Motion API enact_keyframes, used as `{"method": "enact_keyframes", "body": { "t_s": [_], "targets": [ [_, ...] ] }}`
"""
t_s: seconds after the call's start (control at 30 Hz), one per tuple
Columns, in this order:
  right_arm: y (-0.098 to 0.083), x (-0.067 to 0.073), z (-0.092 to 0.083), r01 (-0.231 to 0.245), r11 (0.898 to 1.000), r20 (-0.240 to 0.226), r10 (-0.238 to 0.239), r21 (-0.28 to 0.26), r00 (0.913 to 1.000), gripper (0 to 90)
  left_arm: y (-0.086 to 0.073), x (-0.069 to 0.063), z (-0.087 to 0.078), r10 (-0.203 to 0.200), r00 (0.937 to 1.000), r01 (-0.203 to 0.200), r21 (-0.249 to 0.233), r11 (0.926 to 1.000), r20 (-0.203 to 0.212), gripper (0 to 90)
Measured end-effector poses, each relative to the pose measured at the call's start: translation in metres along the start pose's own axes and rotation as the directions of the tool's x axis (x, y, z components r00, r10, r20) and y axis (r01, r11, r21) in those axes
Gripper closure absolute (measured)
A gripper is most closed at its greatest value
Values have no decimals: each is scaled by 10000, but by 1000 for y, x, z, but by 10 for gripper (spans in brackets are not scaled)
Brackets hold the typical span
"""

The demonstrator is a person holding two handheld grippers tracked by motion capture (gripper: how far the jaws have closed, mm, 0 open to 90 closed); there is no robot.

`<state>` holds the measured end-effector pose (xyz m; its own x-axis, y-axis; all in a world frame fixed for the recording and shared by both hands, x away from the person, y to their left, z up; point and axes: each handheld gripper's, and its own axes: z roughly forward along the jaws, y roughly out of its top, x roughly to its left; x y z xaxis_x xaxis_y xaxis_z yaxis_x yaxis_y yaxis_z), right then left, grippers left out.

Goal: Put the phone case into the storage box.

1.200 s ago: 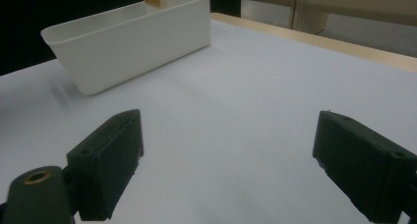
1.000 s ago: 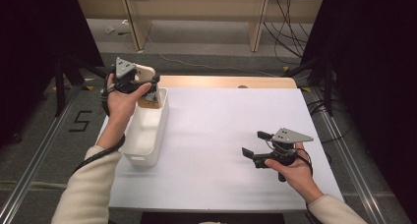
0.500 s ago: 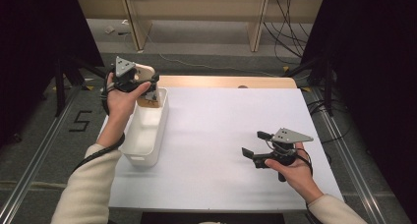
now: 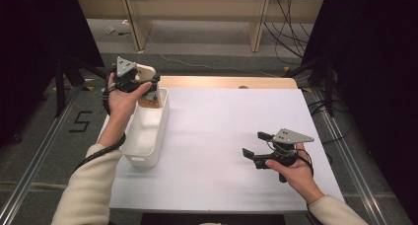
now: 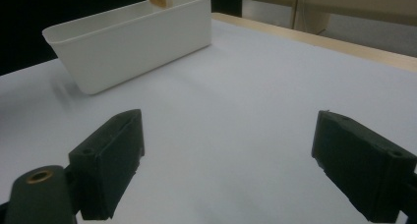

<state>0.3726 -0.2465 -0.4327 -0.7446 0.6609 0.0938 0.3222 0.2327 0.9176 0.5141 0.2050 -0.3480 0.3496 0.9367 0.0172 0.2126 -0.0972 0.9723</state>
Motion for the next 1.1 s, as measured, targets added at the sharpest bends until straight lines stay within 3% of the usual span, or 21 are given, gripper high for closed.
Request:
{"method": "enact_keyframes", "body": {
  "t_s": [1.1],
  "targets": [
    [0, 0, -1, 12, 10000, -6, -12, -40, 10000, 137, -4, 2, 12, -109, 9999, 108, 32, 9999, 67, 101]
  ]
}}
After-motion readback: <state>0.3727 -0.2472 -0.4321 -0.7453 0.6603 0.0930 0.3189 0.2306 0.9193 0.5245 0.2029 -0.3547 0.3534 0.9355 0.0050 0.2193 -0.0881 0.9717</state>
